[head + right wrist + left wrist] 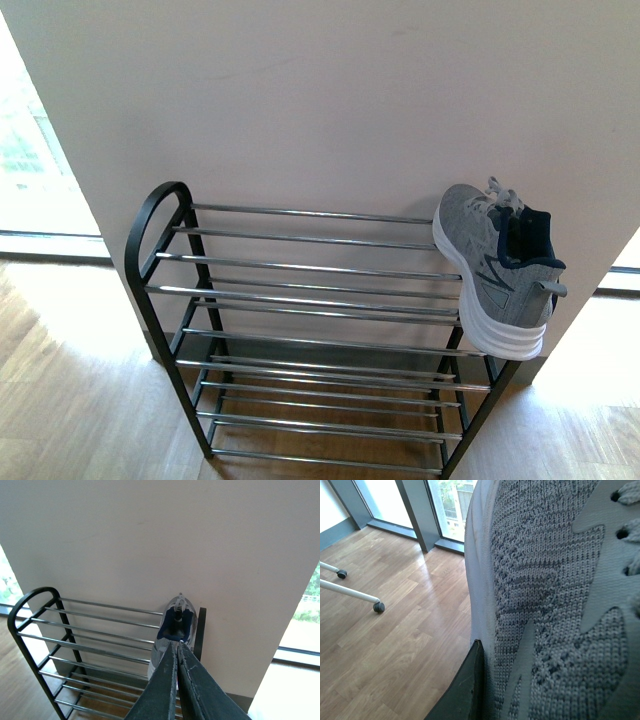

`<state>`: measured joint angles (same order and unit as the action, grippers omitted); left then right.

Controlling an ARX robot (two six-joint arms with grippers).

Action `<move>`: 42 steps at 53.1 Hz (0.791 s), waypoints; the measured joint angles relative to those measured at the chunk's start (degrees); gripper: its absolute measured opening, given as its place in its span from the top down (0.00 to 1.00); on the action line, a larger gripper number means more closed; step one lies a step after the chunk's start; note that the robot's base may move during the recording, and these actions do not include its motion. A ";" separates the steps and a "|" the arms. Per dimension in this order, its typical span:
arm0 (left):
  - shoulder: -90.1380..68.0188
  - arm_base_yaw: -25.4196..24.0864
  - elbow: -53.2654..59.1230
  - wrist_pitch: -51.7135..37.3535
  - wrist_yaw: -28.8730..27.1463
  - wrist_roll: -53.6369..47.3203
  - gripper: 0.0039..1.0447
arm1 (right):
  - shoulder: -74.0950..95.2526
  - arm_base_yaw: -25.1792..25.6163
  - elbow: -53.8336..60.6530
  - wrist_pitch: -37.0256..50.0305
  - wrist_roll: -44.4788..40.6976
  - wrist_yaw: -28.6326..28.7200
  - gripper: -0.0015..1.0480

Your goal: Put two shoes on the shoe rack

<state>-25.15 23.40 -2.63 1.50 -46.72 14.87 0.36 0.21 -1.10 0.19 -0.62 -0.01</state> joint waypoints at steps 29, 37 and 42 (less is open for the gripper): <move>0.28 -0.22 0.00 0.02 1.01 1.22 0.89 | 0.00 0.00 0.00 0.00 0.00 0.00 0.63; 2.64 0.48 -0.50 0.17 15.56 16.72 0.89 | 0.00 0.00 0.00 0.00 0.00 -0.02 0.33; -1.16 -0.26 -2.78 -3.87 23.96 22.88 0.89 | -0.02 0.00 0.00 0.00 0.00 0.00 0.15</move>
<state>-26.30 23.14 -5.41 -2.37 -22.76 37.76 0.34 0.21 -1.10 0.19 -0.62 -0.01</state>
